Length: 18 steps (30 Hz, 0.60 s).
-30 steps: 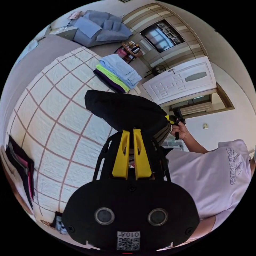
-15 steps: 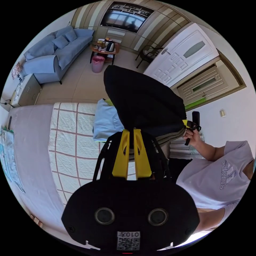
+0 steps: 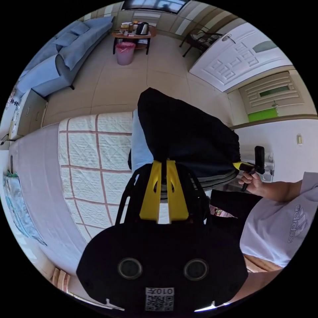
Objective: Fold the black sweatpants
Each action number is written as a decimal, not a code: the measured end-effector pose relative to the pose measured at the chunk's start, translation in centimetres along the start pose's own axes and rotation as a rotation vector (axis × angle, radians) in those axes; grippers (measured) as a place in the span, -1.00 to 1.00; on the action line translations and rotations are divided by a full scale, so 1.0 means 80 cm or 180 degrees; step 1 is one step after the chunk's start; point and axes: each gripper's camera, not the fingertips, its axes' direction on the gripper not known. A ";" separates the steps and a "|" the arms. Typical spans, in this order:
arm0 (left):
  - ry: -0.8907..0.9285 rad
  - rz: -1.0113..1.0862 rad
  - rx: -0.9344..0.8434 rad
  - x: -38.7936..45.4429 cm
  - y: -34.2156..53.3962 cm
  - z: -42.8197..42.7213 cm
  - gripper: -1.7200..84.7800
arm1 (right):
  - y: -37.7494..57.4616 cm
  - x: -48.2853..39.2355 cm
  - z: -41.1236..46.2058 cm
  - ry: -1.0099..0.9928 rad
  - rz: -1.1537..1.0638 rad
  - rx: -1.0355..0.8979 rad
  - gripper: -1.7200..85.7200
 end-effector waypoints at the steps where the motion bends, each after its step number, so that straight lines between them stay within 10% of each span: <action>1: 0.0032 -0.0074 -0.0005 -0.005 0.005 -0.005 -0.94 | -0.014 -0.003 0.000 0.0045 0.0016 0.0014 -0.80; 11: 0.0171 -0.1131 -0.0027 -0.029 0.162 0.033 -0.92 | -0.149 -0.027 -0.032 0.0261 0.0146 -0.0180 -0.81; 18: 0.0044 -0.1306 0.1740 0.070 0.436 -0.052 -0.95 | -0.253 -0.085 -0.109 0.0373 -0.0079 -0.0386 -0.85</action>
